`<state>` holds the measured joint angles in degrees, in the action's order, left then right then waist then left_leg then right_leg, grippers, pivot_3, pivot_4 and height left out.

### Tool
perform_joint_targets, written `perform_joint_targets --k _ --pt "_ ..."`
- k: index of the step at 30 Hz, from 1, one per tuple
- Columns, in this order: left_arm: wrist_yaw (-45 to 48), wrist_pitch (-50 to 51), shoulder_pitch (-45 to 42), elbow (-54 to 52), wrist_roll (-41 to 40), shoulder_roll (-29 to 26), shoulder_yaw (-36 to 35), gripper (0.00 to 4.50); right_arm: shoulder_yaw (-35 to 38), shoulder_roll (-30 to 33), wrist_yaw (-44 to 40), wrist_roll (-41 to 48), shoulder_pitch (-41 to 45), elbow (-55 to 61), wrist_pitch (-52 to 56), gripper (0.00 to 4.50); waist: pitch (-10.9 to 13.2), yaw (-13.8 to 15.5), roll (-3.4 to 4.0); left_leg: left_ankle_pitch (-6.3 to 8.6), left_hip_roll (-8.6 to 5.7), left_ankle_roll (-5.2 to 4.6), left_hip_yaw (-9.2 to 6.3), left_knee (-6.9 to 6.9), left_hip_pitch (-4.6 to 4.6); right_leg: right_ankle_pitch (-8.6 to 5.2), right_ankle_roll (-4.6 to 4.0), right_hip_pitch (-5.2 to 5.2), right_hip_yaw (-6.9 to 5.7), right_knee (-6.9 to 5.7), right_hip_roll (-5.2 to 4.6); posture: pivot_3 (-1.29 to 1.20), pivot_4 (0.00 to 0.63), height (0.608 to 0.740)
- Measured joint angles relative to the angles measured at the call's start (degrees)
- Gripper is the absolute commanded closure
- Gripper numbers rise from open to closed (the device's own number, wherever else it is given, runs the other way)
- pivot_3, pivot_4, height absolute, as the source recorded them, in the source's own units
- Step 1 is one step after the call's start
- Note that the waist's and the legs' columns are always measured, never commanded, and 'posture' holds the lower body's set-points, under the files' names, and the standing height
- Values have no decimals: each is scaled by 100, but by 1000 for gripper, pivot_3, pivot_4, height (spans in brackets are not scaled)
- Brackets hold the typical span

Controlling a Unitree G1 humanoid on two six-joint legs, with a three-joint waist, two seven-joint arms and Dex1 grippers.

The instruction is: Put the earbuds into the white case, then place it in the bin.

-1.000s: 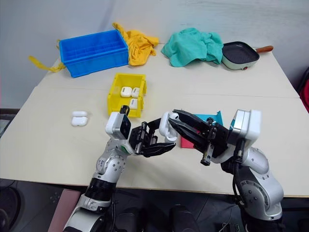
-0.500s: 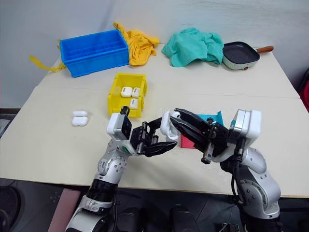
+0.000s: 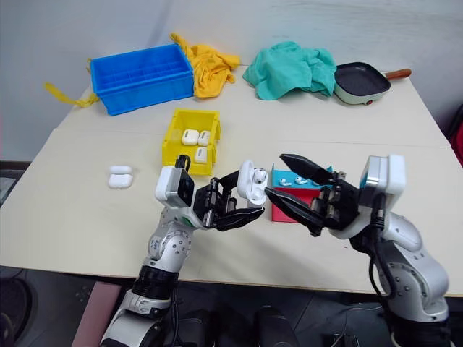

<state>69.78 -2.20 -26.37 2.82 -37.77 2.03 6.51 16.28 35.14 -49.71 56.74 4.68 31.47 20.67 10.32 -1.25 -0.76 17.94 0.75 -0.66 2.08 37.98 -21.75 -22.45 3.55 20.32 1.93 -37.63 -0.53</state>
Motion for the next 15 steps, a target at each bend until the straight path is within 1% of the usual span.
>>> perform_joint_targets --k 3,4,5,8,10,12,14,15 --pt "65 -214 20 152 129 -265 -145 1719 696 446 -278 -43 -654 -76 43 28 0 21 0 0 0 1 1 -1 -7 0 0 0 0 12 2 0 150 740" --pt "154 -319 56 295 221 -474 -197 1719 1012 552 -457 -133 -960 -180 -18 28 0 21 0 0 0 1 1 -1 -7 0 0 0 0 13 2 0 150 740" --pt "253 -418 135 416 284 -654 -235 1719 1356 632 -664 -263 -1297 -376 -132 28 0 34 0 0 0 0 2 -2 -7 0 0 0 0 15 2 0 150 740" --pt "451 -592 418 565 385 -991 -365 1719 1931 813 -1297 -976 -2035 -1297 -717 28 2 48 -4 1 -1 -2 4 -3 -7 0 0 -2 2 21 1 0 150 740" --pt "506 -629 526 571 396 -1122 -430 1719 2083 1010 -1512 -1670 -2337 -2160 -1205 28 2 59 -4 9 -2 -20 8 -1 -6 0 -1 -4 9 26 -2 0 150 740" --pt "498 -636 601 524 395 -1168 -463 1719 2115 1157 -1472 -2281 -2440 -2818 -1493 28 2 58 -3 9 -3 -23 10 -1 -2 0 -1 -6 12 25 -3 0 150 740" --pt "438 -638 729 399 394 -1165 -471 1719 2103 1251 -1334 -2680 -2344 -3230 -1614 28 1 11 -2 7 -3 -20 11 -2 5 0 -1 -7 14 18 -2 0 150 740" --pt "416 -638 748 389 394 -1158 -465 1719 2098 1252 -1317 -2723 -2292 -3262 -1636 28 1 -7 -2 6 -2 -19 11 -2 5 0 -1 -7 14 17 -1 0 150 740"
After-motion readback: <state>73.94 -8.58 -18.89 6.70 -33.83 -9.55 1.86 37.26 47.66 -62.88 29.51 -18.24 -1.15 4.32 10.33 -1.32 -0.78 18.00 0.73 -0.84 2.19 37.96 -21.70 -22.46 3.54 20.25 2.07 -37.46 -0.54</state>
